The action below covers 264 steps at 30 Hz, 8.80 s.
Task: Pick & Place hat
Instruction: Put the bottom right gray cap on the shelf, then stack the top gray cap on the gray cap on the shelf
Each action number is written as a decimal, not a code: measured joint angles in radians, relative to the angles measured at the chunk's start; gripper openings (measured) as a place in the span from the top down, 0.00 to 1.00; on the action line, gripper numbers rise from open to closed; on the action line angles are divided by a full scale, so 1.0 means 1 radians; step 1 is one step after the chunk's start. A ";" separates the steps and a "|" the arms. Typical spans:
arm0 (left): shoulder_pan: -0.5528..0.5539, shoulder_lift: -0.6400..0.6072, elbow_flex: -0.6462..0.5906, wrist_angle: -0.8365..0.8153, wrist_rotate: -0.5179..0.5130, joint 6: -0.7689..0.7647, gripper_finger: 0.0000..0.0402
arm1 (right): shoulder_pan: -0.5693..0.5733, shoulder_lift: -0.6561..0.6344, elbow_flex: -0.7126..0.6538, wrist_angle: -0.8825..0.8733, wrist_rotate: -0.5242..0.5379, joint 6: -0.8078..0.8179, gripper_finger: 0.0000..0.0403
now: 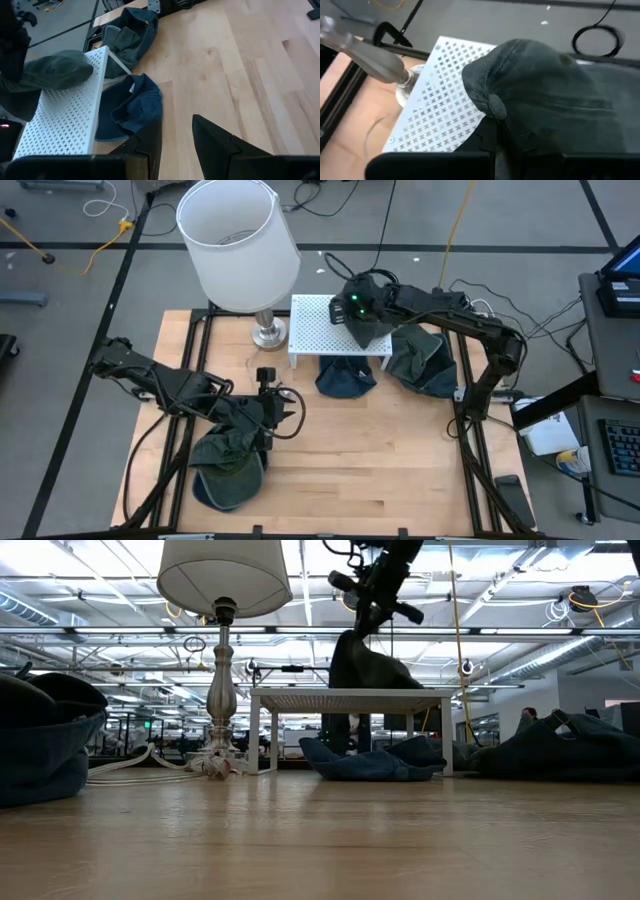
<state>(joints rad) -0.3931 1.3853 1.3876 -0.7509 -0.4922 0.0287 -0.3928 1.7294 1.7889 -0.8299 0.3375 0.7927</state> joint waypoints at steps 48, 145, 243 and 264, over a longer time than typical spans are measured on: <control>0.000 0.000 0.000 -0.001 0.075 0.011 0.72 | -0.267 -0.108 0.000 -0.181 -0.358 -0.302 0.46; 0.055 0.000 0.000 -0.061 0.162 -0.162 0.72 | -0.659 -0.233 -0.481 -0.023 -0.941 -0.359 0.72; 0.111 0.000 0.000 -0.061 0.267 -0.085 0.72 | -0.117 -0.488 -1.048 -0.143 0.217 -1.602 0.95; 0.111 0.000 0.000 -0.061 0.265 -0.032 0.72 | 0.016 -0.733 -0.861 -0.745 0.291 -1.252 0.98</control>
<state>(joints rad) -0.2817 1.3853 1.3880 -0.8116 -0.2271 -0.0035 -0.3771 0.9966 0.9276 -1.5748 0.6286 -0.4597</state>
